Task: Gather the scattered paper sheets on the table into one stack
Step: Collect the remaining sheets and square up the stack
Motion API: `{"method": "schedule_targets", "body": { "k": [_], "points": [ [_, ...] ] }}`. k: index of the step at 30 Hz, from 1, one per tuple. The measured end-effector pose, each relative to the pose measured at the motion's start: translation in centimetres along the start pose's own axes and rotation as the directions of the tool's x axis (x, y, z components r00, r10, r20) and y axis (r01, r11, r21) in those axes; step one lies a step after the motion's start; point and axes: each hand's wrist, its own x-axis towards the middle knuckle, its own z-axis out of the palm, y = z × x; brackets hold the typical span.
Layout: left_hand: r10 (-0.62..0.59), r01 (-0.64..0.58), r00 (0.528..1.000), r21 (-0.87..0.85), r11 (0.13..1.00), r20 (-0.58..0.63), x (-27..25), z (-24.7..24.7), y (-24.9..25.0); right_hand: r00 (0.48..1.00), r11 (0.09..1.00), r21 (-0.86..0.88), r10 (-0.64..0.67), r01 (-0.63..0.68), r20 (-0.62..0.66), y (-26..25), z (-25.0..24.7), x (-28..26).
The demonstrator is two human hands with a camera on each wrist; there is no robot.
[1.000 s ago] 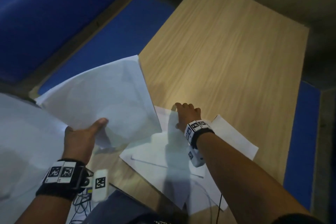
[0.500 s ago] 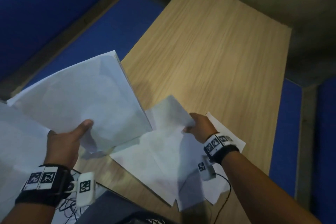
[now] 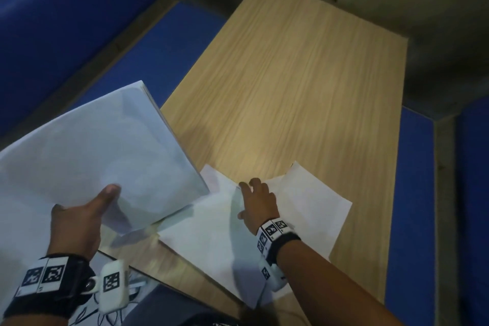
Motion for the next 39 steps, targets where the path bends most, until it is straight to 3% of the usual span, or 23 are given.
{"method": "schedule_targets", "body": {
  "k": [4, 10, 13, 14, 15, 17, 20, 23, 25, 28, 31, 35, 37, 39],
  "points": [
    [-0.012, 0.01, 1.0, 0.046, 0.999, 0.026, 0.2, -0.3, -1.2, 0.992, 0.993, -0.029, 0.118, -0.117, 0.034, -0.4, 0.0, 0.8],
    [-0.103, 0.099, 0.994, 0.097, 0.99, 0.031, -0.2, -0.5, -1.3, 0.995, 0.996, 0.029, 0.079, -0.081, 0.052, -0.4, -0.3, 1.0],
    [-0.166, 0.16, 0.985, 0.133, 0.978, 0.037, 2.5, -0.4, -3.8, 0.993, 0.96, 0.257, 0.1, -0.112, 0.059, 0.4, -1.2, 0.0],
    [-0.22, 0.206, 0.973, 0.153, 0.966, 0.075, 7.7, -0.7, -10.4, 0.989, 0.926, 0.348, 0.134, -0.147, 0.062, 0.9, -1.6, -0.5],
    [-0.212, 0.202, 0.973, 0.109, 0.973, 0.095, 10.9, -0.7, -15.3, 0.98, 0.877, 0.438, 0.186, -0.196, 0.067, 1.7, -2.0, -1.0],
    [-0.215, 0.205, 0.957, 0.071, 0.976, 0.197, 12.4, -0.3, -16.0, 0.951, 0.729, 0.627, 0.301, -0.276, 0.068, 3.8, -2.4, -2.5],
    [-0.133, 0.116, 0.98, 0.115, 0.986, 0.15, 5.3, 1.3, -5.7, 0.848, 0.508, 0.777, 0.526, -0.372, 0.062, 7.4, -2.4, -5.5],
    [-0.136, 0.124, 0.977, 0.077, 0.989, 0.166, 3.5, 2.4, -4.5, 0.657, 0.316, 0.775, 0.735, -0.548, 0.164, 11.6, -0.2, -8.4],
    [-0.085, 0.08, 0.991, 0.049, 0.996, 0.107, 3.3, 2.6, -4.4, 0.544, 0.249, 0.722, 0.814, -0.646, 0.206, 13.7, 1.8, -9.3],
    [0.013, -0.017, 0.99, 0.022, 1.0, 0.144, 0.5, 3.8, -1.9, 0.473, 0.214, 0.712, 0.862, -0.669, 0.184, 14.1, 3.1, -9.7],
    [0.081, -0.079, 0.986, -0.02, 0.997, 0.149, -1.2, 4.7, -0.4, 0.457, 0.152, 0.807, 0.875, -0.57, 0.158, 13.0, 2.3, -9.6],
    [0.137, -0.125, 0.973, -0.078, 0.989, 0.186, -2.7, 5.7, 0.4, 0.42, 0.049, 0.941, 0.902, -0.334, 0.102, 12.5, 1.7, -9.4],
    [0.132, -0.114, 0.971, -0.1, 0.988, 0.201, -3.1, 6.3, 0.3, 0.492, 0.113, 0.958, 0.87, -0.262, 0.032, 12.7, 0.8, -9.6],
    [0.12, -0.097, 0.967, -0.109, 0.989, 0.223, -3.5, 6.7, 0.3, 0.569, 0.235, 0.947, 0.819, -0.219, -0.072, 13.3, -0.3, -10.1]
  ]
}}
